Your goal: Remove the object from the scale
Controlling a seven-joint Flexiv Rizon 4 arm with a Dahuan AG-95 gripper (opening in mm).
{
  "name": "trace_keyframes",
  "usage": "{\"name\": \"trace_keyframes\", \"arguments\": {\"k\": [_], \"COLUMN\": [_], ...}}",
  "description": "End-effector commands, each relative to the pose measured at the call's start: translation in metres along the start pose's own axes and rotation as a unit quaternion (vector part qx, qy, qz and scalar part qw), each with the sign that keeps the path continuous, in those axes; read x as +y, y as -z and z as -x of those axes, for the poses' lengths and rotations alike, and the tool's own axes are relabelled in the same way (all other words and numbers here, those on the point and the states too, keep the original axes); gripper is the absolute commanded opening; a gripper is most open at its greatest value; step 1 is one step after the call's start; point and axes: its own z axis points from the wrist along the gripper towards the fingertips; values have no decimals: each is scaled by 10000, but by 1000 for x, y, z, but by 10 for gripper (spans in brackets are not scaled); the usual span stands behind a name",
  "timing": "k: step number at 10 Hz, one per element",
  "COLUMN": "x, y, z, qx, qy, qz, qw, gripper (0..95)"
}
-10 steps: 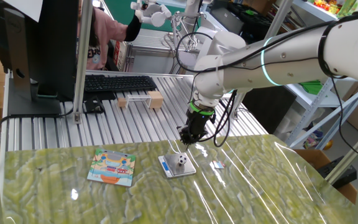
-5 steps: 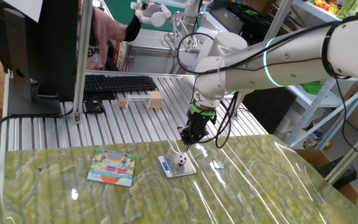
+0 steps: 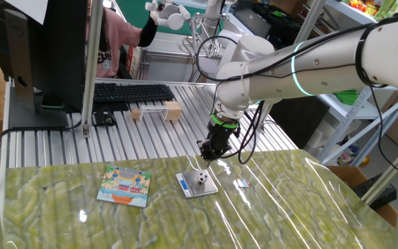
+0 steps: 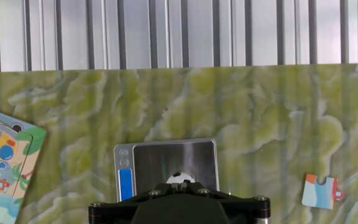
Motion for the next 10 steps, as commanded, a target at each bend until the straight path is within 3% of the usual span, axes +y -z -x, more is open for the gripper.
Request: {"name": "trace_keyframes", "arguments": {"k": [1, 10], "x": [0, 1], "y": [-1, -4], "z": [0, 0], "qx": [23, 48], "qy": [26, -52], "qz": [0, -19], "qw": [10000, 10000], "gripper": [0, 0]}}
